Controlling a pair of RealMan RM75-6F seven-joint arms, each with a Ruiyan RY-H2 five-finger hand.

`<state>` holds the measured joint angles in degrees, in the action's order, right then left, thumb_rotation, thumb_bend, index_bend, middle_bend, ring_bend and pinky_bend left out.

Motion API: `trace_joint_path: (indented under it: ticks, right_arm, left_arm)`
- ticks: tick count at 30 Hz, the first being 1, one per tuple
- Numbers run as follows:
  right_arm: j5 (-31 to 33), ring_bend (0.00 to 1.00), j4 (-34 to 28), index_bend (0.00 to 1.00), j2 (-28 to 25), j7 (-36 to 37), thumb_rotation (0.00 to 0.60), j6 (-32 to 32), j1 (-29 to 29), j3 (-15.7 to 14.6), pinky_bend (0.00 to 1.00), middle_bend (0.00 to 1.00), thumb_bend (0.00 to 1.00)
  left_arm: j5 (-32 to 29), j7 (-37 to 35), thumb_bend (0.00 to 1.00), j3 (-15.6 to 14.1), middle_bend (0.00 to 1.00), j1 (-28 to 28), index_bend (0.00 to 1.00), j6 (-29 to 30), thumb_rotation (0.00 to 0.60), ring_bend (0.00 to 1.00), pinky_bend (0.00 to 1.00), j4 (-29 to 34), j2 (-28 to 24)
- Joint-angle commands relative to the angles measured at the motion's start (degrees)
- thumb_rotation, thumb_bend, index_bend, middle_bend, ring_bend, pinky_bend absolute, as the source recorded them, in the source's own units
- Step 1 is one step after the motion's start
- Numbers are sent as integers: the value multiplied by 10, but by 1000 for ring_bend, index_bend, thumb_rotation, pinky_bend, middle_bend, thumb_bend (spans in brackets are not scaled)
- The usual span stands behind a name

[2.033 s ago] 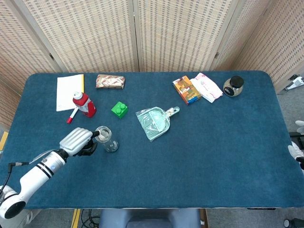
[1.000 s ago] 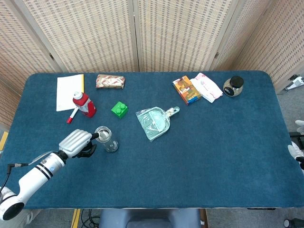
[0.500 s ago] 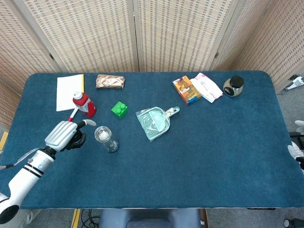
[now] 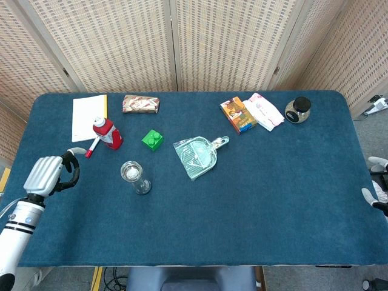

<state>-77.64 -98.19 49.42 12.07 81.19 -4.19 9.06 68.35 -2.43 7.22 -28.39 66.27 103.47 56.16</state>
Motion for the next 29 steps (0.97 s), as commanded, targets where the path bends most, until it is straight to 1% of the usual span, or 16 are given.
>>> trace_joint_path:
  ticks: [1, 4, 9, 12, 18, 25, 29]
  right_arm:
    - [-4, 242, 3, 262, 2, 2, 600, -3, -1, -3, 334, 371, 250]
    - [-6, 242, 6, 262, 6, 3, 600, -4, 0, -6, 334, 370, 250]
    - [-11, 242, 10, 262, 17, -1, 600, -2, 2, -14, 334, 370, 251]
    - [-12, 242, 11, 262, 24, -4, 600, -3, 3, -18, 334, 370, 251]
    - [-27, 242, 18, 262, 39, -1, 600, -13, -1, -28, 334, 370, 251]
    - [-44, 242, 27, 262, 56, 4, 600, -5, -2, -32, 334, 370, 251]
    - [-48, 242, 27, 262, 59, 0, 600, 2, -1, -33, 334, 370, 250]
  left_arm:
    - [-9, 19, 510, -8, 389, 13, 240, 10, 600, 365, 531, -2, 9]
    - [-13, 33, 505, -13, 364, 25, 239, 21, 600, 345, 504, -4, 17]
    - [-5, 64, 504, -26, 354, 49, 239, 51, 600, 338, 478, -12, 39]
    - [9, 70, 503, -37, 351, 68, 239, 73, 600, 338, 473, -8, 52]
    - [37, 89, 501, -47, 351, 97, 239, 115, 600, 338, 473, -9, 77]
    - [53, 108, 498, -49, 351, 121, 239, 145, 600, 338, 473, -3, 96]
    - [52, 112, 499, -48, 351, 127, 239, 145, 600, 338, 473, -2, 102]
